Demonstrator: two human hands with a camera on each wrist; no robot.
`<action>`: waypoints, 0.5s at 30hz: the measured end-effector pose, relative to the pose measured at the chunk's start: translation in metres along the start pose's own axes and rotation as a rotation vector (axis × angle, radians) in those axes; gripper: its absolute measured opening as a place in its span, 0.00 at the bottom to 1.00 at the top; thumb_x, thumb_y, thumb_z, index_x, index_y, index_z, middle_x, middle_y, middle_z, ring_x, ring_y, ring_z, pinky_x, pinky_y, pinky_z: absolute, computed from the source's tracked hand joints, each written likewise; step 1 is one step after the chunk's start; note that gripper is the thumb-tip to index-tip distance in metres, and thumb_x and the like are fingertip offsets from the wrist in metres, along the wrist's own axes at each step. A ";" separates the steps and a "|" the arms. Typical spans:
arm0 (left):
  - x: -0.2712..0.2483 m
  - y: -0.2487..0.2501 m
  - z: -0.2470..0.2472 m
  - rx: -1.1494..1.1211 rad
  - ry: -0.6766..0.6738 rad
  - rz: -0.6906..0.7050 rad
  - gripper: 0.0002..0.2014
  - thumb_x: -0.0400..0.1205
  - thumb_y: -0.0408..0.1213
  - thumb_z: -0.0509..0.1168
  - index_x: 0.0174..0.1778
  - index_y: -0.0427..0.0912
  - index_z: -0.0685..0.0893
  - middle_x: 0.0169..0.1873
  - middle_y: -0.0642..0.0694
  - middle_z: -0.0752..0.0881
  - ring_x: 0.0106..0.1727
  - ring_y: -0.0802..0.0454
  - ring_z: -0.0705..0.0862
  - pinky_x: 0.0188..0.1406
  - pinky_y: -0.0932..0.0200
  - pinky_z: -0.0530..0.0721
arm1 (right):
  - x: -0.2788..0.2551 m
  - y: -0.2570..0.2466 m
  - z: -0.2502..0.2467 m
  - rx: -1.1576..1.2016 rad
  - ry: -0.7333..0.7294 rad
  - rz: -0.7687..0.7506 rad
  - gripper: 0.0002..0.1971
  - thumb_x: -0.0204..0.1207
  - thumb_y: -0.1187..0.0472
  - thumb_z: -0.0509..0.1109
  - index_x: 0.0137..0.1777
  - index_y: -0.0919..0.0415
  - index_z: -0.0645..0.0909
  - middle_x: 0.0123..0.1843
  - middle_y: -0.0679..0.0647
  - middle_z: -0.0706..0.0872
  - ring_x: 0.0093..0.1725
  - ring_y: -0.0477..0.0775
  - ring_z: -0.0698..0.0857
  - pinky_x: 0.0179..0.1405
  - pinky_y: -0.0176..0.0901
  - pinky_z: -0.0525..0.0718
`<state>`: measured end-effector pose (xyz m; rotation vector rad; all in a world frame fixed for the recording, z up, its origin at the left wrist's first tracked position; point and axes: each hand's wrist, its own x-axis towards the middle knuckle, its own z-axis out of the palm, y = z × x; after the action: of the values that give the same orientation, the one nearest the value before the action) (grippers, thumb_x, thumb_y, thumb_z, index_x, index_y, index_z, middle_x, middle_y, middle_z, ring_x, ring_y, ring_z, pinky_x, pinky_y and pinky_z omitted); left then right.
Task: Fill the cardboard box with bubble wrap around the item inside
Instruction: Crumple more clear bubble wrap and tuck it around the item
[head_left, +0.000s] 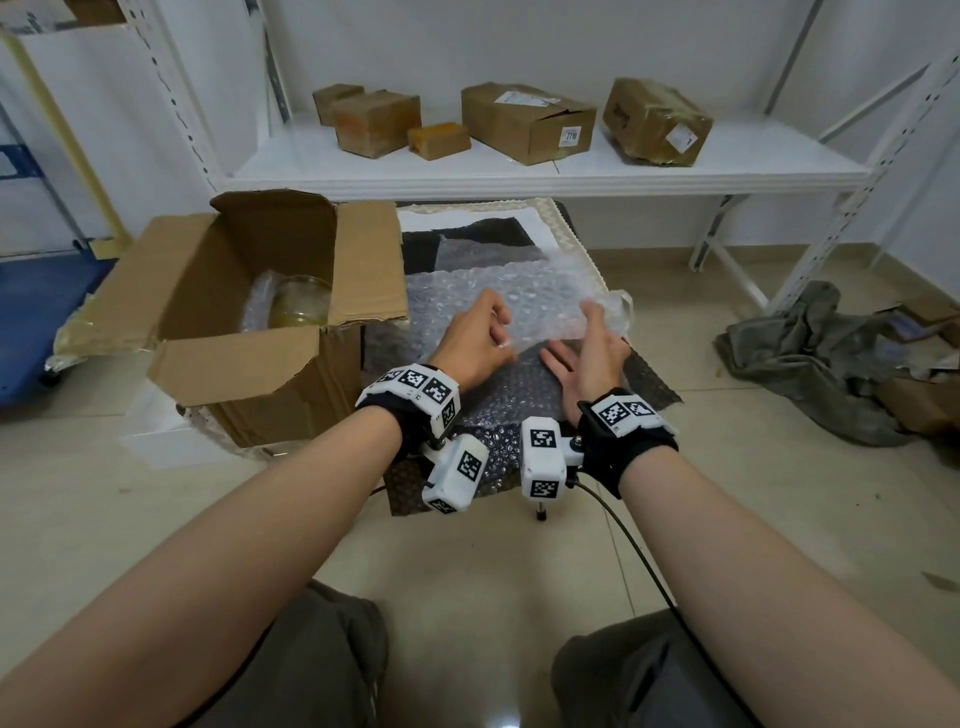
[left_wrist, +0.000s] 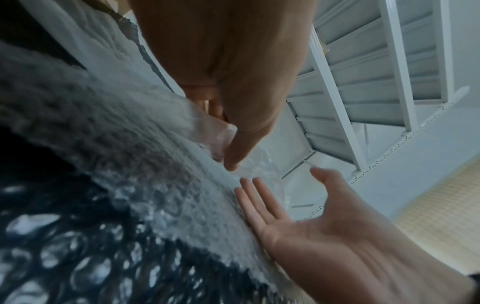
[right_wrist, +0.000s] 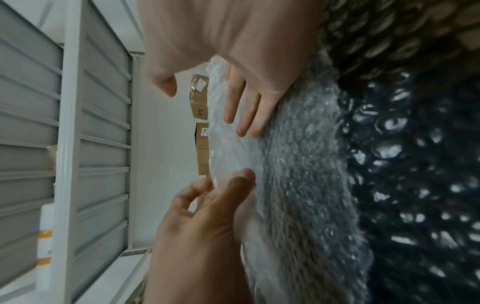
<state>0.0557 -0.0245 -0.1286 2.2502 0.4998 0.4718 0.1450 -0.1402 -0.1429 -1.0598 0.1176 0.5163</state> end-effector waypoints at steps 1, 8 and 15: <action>-0.003 0.000 0.002 -0.006 -0.015 0.024 0.17 0.74 0.27 0.74 0.53 0.44 0.78 0.39 0.45 0.84 0.38 0.54 0.81 0.42 0.61 0.80 | -0.001 0.002 0.001 -0.020 -0.008 0.004 0.37 0.73 0.52 0.78 0.75 0.51 0.59 0.66 0.61 0.78 0.61 0.63 0.87 0.57 0.55 0.89; -0.028 -0.012 0.010 0.058 -0.022 0.134 0.10 0.76 0.27 0.73 0.48 0.46 0.88 0.42 0.54 0.84 0.41 0.60 0.81 0.46 0.64 0.81 | 0.000 0.011 0.007 -0.149 0.172 -0.016 0.52 0.55 0.68 0.72 0.83 0.50 0.58 0.72 0.63 0.77 0.62 0.64 0.84 0.64 0.63 0.85; -0.030 -0.042 -0.009 0.102 0.271 -0.110 0.12 0.77 0.23 0.68 0.37 0.47 0.87 0.48 0.49 0.84 0.49 0.52 0.83 0.56 0.58 0.80 | 0.010 -0.008 -0.011 -0.199 0.320 -0.139 0.30 0.74 0.73 0.65 0.76 0.57 0.67 0.63 0.57 0.77 0.50 0.53 0.79 0.50 0.43 0.77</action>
<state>0.0174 -0.0075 -0.1597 2.2522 0.7978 0.7128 0.1587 -0.1494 -0.1453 -1.3303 0.2763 0.2321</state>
